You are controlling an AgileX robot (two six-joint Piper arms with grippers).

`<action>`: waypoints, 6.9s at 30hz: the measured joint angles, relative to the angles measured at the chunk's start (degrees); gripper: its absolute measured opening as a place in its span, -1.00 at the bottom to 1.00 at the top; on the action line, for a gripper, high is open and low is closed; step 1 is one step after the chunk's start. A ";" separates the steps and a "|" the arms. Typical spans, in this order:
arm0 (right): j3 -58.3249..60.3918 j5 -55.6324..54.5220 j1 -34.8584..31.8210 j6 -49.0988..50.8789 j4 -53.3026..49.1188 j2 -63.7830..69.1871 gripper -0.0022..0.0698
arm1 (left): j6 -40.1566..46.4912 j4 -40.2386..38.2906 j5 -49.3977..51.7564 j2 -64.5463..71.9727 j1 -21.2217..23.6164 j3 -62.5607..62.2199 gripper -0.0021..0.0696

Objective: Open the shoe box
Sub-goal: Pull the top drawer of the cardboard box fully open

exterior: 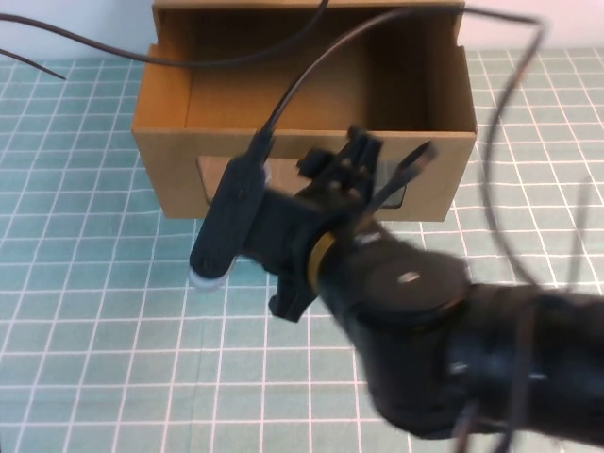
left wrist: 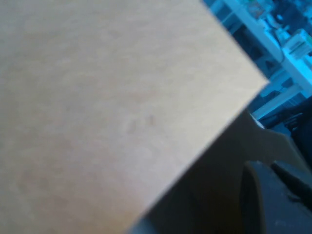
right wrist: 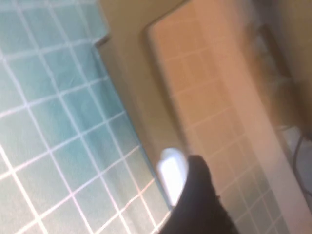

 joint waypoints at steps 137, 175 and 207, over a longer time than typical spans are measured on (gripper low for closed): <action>35.45 1.96 2.13 -32.35 44.27 -71.49 -0.98 | -23.55 47.67 -48.10 -117.36 11.66 130.77 -0.95; 53.74 -19.03 -66.51 -25.32 75.25 -94.09 -0.98 | -23.55 47.77 -48.10 -117.45 11.66 130.77 -0.95; 72.08 -21.21 -70.45 -30.92 76.25 -94.33 -0.98 | -23.55 47.77 -48.10 -117.49 11.66 130.77 -0.95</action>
